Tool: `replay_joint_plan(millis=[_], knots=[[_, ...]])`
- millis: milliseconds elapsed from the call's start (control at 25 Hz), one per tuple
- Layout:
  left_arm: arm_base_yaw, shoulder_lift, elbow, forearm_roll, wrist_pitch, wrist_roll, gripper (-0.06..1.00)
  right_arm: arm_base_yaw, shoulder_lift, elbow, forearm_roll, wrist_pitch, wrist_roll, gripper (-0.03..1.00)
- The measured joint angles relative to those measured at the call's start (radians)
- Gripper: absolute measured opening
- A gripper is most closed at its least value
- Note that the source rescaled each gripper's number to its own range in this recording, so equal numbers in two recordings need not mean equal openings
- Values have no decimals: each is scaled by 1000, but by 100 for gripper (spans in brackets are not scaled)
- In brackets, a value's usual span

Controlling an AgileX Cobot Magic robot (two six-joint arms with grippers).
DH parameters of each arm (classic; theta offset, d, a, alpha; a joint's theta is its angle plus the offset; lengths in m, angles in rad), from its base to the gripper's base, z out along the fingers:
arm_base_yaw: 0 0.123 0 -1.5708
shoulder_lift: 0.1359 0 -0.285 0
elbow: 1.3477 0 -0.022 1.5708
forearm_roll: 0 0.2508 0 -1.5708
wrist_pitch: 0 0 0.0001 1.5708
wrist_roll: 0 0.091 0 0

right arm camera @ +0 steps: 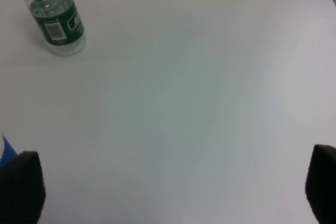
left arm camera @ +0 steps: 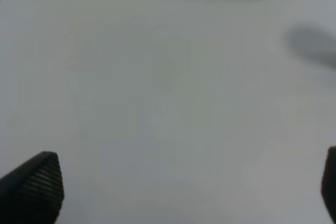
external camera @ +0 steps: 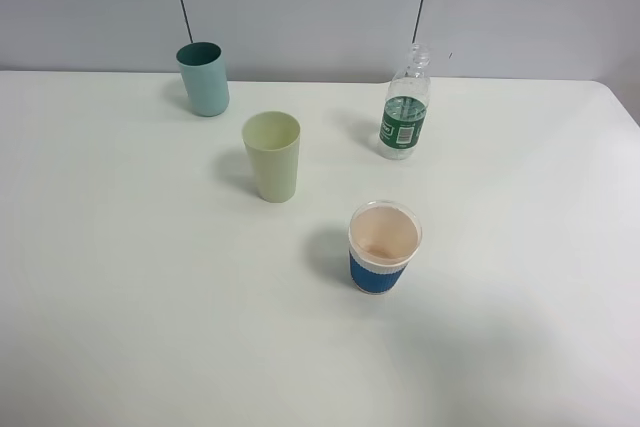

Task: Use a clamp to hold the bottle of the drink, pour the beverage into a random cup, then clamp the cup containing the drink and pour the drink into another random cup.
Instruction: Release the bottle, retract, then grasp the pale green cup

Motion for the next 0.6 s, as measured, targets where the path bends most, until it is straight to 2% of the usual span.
replay_joint_plan(millis=[600], knots=[[0, 0, 0, 0, 0, 0, 100, 0, 0, 0, -37, 0, -9, 100]])
